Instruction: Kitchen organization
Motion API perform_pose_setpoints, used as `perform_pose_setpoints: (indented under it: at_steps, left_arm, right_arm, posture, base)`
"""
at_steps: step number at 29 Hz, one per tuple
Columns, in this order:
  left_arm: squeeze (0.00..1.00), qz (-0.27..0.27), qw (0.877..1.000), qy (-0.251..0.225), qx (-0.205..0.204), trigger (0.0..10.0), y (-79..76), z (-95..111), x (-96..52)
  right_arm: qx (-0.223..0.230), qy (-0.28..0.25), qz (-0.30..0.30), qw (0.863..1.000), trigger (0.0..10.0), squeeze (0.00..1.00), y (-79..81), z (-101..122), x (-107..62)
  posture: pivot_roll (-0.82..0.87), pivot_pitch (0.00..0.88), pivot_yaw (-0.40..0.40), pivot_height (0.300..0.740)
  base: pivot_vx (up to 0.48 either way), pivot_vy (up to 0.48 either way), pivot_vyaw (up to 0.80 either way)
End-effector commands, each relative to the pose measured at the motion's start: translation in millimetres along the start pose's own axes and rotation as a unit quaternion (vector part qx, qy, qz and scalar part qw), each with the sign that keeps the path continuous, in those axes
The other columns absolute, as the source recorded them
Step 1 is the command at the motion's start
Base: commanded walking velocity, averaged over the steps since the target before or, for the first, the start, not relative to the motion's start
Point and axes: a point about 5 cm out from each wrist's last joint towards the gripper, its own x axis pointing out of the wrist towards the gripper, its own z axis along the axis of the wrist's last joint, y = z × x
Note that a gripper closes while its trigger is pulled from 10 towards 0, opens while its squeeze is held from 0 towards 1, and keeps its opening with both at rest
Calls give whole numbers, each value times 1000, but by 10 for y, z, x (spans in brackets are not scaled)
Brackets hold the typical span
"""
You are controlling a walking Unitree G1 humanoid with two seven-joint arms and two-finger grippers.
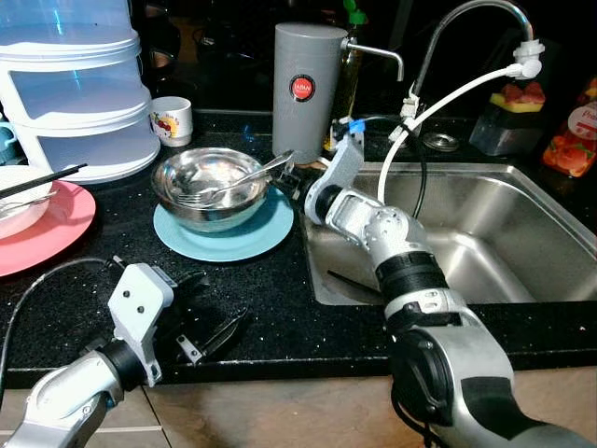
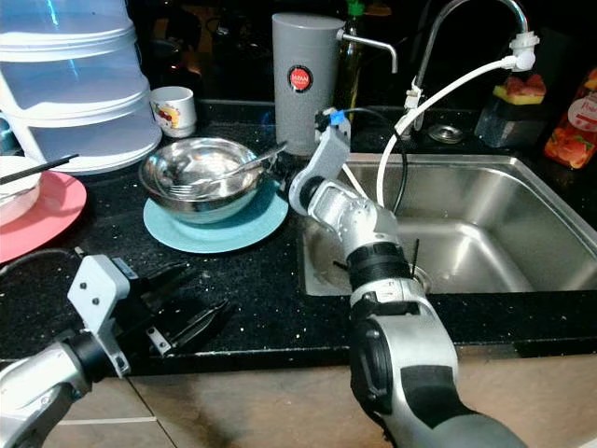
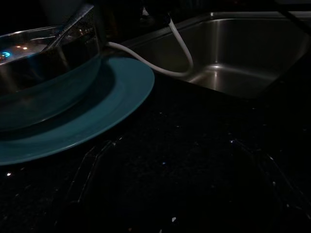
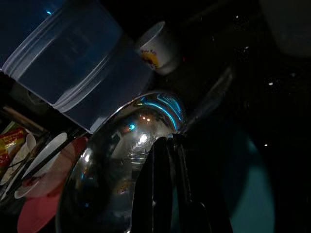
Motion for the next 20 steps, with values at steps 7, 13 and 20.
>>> perform_pose_setpoints:
  at_steps: [7,13,20]
  left_arm:
    - [0,-11,999,47,-19,10000,-52,-182,-20]
    - [0,-12,999,47,-19,10000,-52,-182,-16]
    - [0,-15,999,47,-20,10000,-59,-181,-16]
  right_arm:
    - [-4,17,-14,1000,1922,0,-45,-55,-3]
    - [-8,13,-10,1000,1843,0,-33,8,0]
    - [5,3,1,1000,0,0,-18,126,-12]
  posture:
    - [70,45,-49,740]
    - [71,46,-49,740]
    - [69,49,-47,740]
  base:
    - [0,0,0]
    - [0,0,0]
    - [0,0,0]
